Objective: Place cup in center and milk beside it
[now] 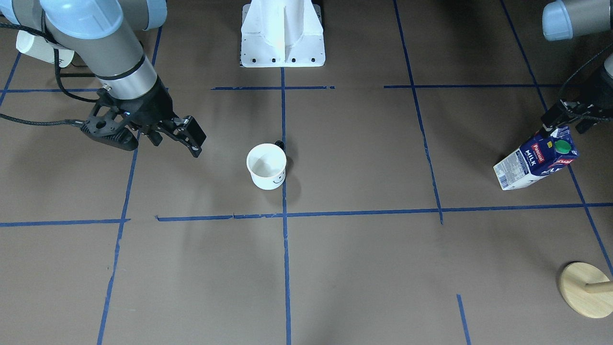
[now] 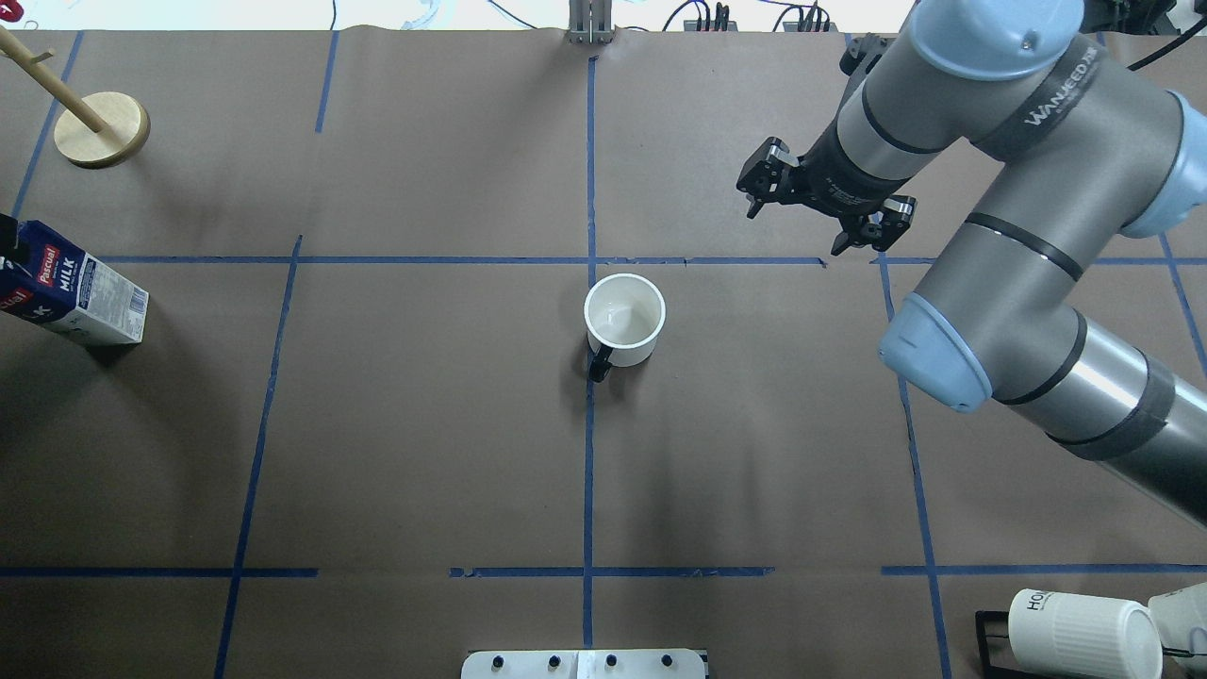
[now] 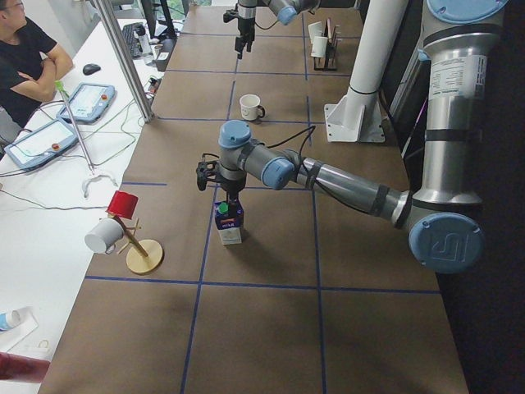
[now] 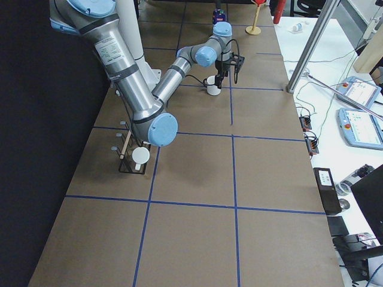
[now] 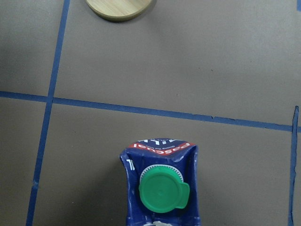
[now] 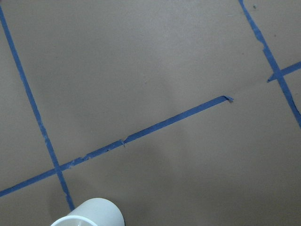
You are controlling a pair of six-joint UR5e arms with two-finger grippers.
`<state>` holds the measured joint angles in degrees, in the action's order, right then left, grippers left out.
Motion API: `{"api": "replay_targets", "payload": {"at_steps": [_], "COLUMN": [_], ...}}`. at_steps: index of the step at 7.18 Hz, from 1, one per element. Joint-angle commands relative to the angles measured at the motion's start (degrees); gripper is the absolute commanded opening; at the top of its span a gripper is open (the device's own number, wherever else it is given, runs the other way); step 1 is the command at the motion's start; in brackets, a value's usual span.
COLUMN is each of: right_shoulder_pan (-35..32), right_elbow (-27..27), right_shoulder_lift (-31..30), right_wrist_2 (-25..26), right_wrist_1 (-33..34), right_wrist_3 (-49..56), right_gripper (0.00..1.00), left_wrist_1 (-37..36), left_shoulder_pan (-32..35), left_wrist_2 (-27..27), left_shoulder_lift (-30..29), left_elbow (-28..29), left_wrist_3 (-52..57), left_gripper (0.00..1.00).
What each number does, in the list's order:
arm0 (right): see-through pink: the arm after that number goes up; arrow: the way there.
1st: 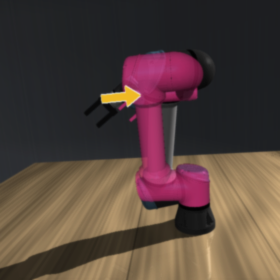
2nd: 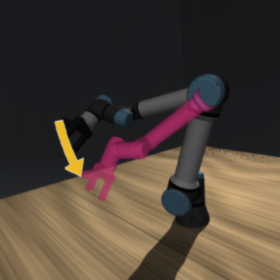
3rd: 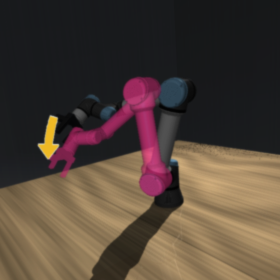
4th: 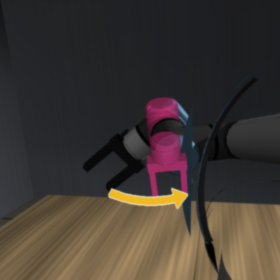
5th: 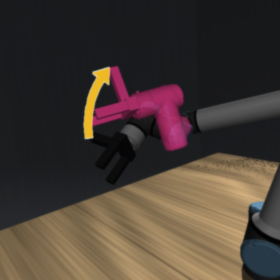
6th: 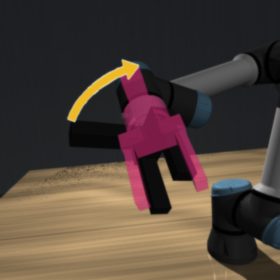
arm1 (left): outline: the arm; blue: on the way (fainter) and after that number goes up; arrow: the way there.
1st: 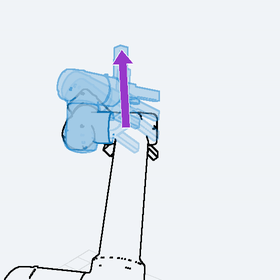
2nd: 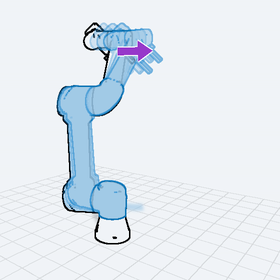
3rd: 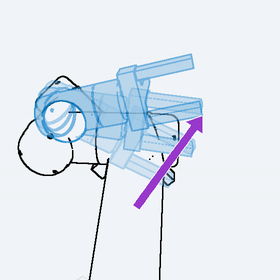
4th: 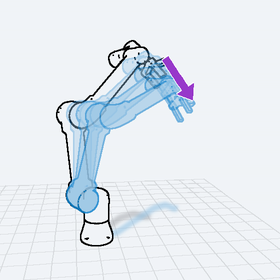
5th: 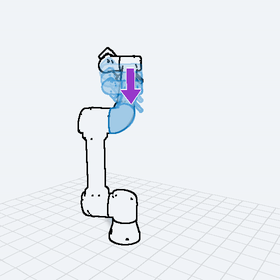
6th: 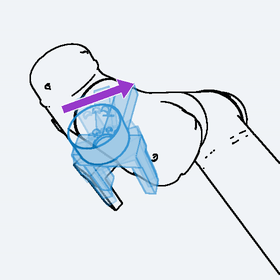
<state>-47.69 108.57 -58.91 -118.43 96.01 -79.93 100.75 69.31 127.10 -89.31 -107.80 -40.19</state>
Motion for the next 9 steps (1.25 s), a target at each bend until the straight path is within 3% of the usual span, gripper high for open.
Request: {"api": "replay_targets", "payload": {"at_steps": [1, 6, 9], "right_shoulder_pan": [-0.8, -3.0, -3.4], "right_elbow": [1.0, 2.1, 2.2], "right_shoulder_lift": [-0.7, -2.5, -2.4], "right_wrist_2": [0.0, -2.4, -2.5], "right_wrist_1": [0.1, 0.1, 0.1], "right_wrist_3": [0.7, 2.4, 2.6], "right_gripper": [1.0, 1.0, 1.0], "left_wrist_1": [0.2, 0.2, 0.2], "left_shoulder_pan": [-0.1, -1.6, -1.6], "left_wrist_2": [-0.1, 0.3, 0.5], "left_shoulder_lift": [-2.2, -2.4, -2.7], "left_elbow": [3.1, 4.7, 4.9], "left_wrist_3": [0.1, -0.1, 0.0], "left_gripper": [1.0, 0.98, 0.68]}}
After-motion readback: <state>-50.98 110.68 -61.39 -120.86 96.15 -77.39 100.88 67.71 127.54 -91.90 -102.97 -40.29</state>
